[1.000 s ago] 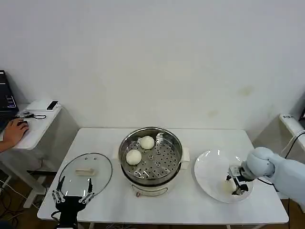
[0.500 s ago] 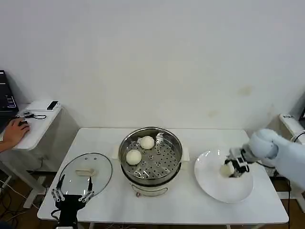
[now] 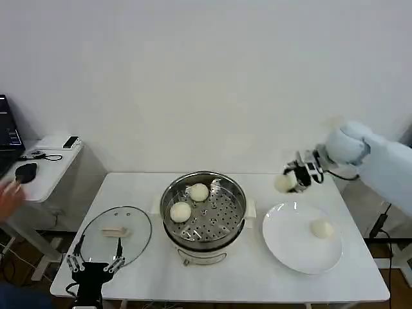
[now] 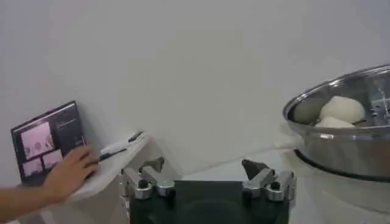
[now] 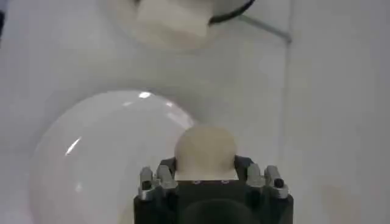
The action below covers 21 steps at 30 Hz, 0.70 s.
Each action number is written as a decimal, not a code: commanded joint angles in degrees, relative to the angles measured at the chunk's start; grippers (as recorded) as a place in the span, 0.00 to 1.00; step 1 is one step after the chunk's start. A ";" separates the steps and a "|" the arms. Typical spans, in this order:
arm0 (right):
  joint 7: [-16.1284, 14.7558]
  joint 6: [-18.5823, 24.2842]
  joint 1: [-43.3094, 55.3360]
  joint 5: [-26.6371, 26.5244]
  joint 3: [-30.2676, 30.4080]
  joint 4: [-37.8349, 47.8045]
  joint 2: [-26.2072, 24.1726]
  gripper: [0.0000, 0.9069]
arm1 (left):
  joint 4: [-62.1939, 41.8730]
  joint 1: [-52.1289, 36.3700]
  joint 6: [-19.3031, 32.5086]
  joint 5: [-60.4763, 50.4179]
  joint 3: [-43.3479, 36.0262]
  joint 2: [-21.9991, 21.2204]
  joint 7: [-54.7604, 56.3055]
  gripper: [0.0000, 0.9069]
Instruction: Take steamed baozi put them in steamer then cover it.
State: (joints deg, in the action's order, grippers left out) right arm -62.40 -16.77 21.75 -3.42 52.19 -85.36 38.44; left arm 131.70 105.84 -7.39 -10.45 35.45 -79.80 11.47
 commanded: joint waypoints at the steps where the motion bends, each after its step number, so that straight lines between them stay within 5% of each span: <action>1: 1.41 0.07 10.82 -5.51 7.52 -0.06 14.03 0.71 | 0.09 0.08 0.05 0.01 0.22 -0.10 0.06 1.00; 9: 2.33 3.52 7.27 -2.70 11.52 -0.11 23.77 0.71 | 0.60 0.78 0.15 -0.13 0.69 -0.78 0.16 1.00; 21: 0.86 11.06 3.78 1.26 14.98 -1.67 26.68 0.71 | 1.08 1.89 0.20 -0.11 1.88 -1.17 0.39 1.00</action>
State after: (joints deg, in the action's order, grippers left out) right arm -61.40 -10.49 26.20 -3.96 64.07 -86.12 60.09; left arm 132.80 107.65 -7.20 -10.54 37.26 -81.01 11.85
